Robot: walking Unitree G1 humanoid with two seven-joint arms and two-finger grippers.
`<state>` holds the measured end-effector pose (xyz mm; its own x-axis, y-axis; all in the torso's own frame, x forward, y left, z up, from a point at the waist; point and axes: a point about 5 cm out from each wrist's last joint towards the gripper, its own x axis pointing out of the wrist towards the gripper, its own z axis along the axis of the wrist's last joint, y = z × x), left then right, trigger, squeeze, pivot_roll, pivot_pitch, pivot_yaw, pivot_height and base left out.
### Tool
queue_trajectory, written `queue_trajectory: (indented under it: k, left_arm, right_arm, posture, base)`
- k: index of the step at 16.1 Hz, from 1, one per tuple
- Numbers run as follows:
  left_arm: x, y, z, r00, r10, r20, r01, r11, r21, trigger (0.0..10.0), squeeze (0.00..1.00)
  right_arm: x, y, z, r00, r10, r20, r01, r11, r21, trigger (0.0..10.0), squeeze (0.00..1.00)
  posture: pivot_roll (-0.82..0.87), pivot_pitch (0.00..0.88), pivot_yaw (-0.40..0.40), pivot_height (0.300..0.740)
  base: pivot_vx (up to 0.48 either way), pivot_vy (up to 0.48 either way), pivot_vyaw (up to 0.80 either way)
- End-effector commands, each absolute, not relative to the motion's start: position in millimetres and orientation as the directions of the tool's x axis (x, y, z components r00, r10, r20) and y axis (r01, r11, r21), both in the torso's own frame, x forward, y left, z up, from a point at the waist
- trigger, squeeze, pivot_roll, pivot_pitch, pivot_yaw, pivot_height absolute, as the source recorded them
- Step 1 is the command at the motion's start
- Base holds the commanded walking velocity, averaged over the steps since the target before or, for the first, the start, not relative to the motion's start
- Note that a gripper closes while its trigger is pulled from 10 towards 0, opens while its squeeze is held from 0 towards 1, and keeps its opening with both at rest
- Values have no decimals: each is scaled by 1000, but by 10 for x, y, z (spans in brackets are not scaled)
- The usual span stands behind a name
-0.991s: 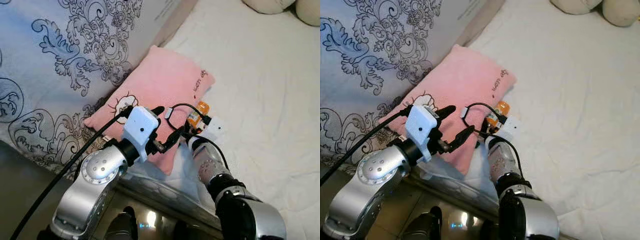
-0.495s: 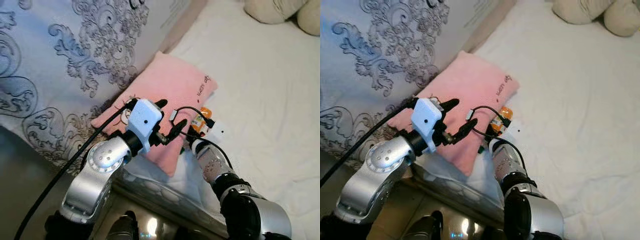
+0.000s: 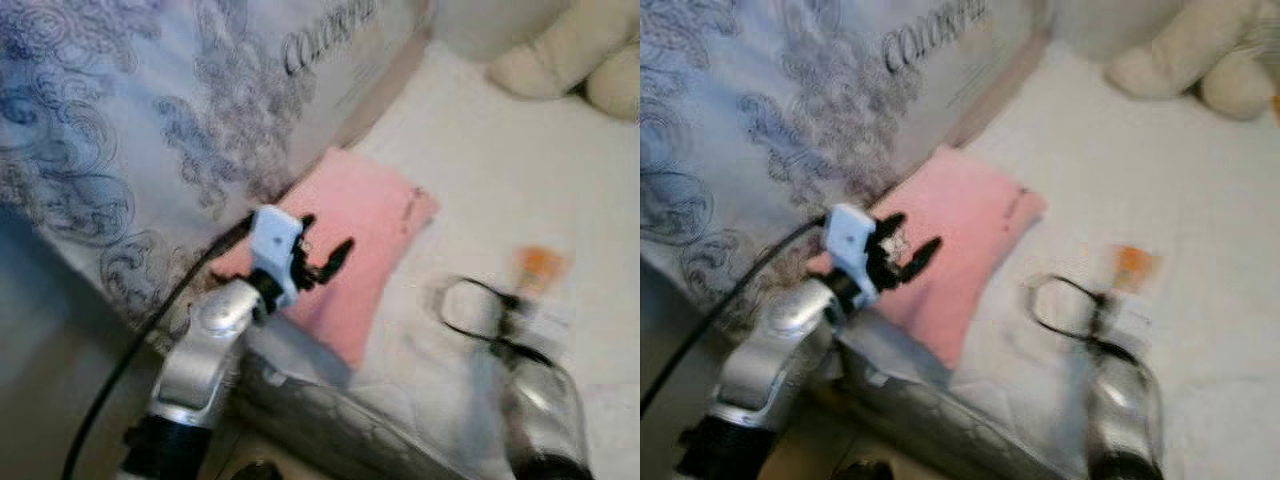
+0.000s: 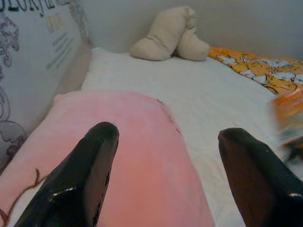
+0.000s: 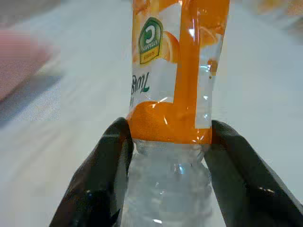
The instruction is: Clean up the room
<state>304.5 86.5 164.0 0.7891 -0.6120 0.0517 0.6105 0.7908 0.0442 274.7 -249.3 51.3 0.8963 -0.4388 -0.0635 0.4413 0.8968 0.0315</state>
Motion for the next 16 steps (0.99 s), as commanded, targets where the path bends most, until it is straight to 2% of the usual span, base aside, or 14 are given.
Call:
queue_trajectory:
  k: [1,2,3,6,10,16]
  left_arm:
    - [3061,850,1538,795,-606,37,604,795,49,10000,0]
    - [3061,872,1470,805,-592,38,593,805,0,10000,0]
    - [3050,927,1335,833,-552,29,553,831,-60,10000,0]
    - [2962,950,1161,857,-513,43,514,851,-106,10000,0]
    - [2971,853,1135,838,-540,79,545,828,-128,10000,0]
    - [3024,763,1064,858,-509,67,513,844,-157,10000,0]
  right_arm:
    - [2670,-2559,734,878,-473,69,477,878,-43,0,0]
    - [2607,-2537,779,880,-463,107,472,876,-96,8471,0]
    - [2522,-2449,813,894,-423,149,442,886,-141,10000,0]
    - [2375,-2341,777,904,-400,153,422,892,-162,10000,0]
    - [2349,-2223,689,936,-345,72,352,922,-162,10000,0]
    - [2395,-2174,602,956,-294,-1,291,945,-149,10000,0]
  posture:
    - [186,0,-27,740]
    - [166,0,-14,740]
    - [154,0,-6,740]
    - [122,0,15,740]
    - [93,0,20,740]
    - [83,0,18,740]
  base:
    - [0,0,0]
    - [0,0,0]
    - [0,0,0]
    - [0,0,0]
    - [0,-480,0]
    - [0,-480,0]
